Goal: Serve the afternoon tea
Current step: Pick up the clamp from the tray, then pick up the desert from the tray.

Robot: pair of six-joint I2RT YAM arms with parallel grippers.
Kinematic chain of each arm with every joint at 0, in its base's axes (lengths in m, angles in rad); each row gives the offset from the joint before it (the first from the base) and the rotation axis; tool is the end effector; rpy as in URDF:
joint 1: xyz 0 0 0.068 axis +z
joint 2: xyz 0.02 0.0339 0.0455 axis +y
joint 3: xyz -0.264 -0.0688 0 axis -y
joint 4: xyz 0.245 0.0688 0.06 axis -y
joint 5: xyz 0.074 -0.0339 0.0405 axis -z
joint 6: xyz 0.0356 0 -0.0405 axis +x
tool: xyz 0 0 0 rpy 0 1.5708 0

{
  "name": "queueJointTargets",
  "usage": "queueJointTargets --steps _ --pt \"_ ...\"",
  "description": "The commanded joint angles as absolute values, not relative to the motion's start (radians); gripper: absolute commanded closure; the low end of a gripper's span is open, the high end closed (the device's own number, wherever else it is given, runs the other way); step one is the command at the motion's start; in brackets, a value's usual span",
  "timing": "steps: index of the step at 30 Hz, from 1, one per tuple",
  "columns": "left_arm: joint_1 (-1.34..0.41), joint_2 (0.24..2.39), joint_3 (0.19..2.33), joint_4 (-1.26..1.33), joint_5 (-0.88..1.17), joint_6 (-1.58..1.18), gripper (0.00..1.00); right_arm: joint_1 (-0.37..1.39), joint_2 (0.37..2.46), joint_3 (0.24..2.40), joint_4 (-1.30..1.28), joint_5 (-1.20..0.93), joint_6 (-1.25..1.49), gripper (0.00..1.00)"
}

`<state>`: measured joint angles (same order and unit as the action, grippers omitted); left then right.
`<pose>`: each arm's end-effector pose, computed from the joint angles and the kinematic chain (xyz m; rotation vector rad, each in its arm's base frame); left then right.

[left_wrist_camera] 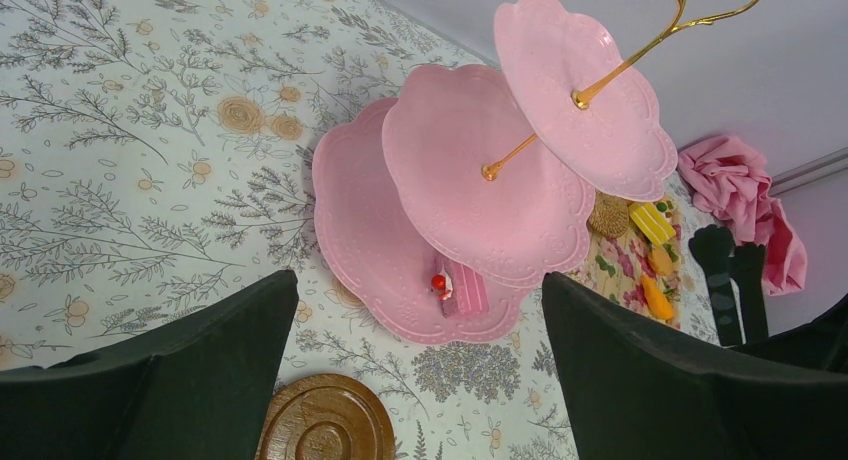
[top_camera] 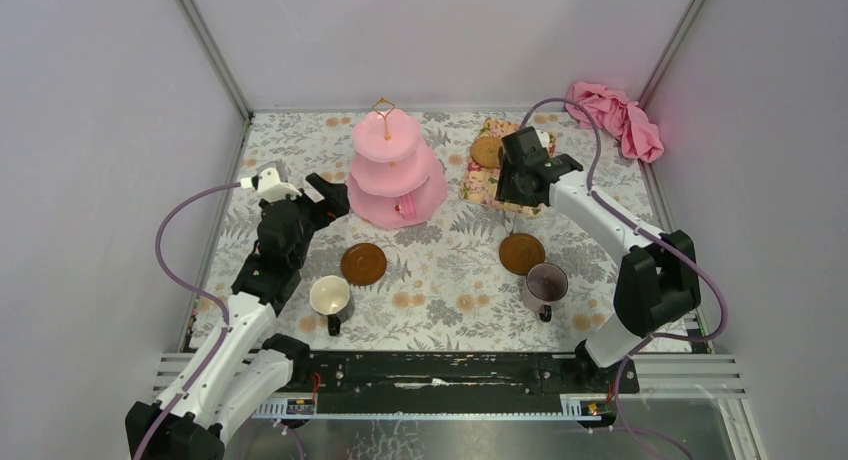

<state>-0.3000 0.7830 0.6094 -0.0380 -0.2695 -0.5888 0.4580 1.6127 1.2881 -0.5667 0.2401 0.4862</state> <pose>0.1848 -0.0472 0.2938 -0.4495 1.7349 -0.4008 0.3182 0.1474 0.2715 0.1378 2.4276 0.1295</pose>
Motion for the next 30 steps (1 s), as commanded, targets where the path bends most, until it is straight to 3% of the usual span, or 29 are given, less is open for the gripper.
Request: queueJointTargets --steps 1,30 --pt "-0.291 0.766 0.609 0.013 -0.266 -0.585 0.00 0.397 1.611 1.365 -0.547 0.162 0.448 0.50" --pt "-0.292 0.798 0.615 0.010 -0.253 -0.592 0.00 0.218 1.793 1.447 -0.495 0.011 0.343 0.46"
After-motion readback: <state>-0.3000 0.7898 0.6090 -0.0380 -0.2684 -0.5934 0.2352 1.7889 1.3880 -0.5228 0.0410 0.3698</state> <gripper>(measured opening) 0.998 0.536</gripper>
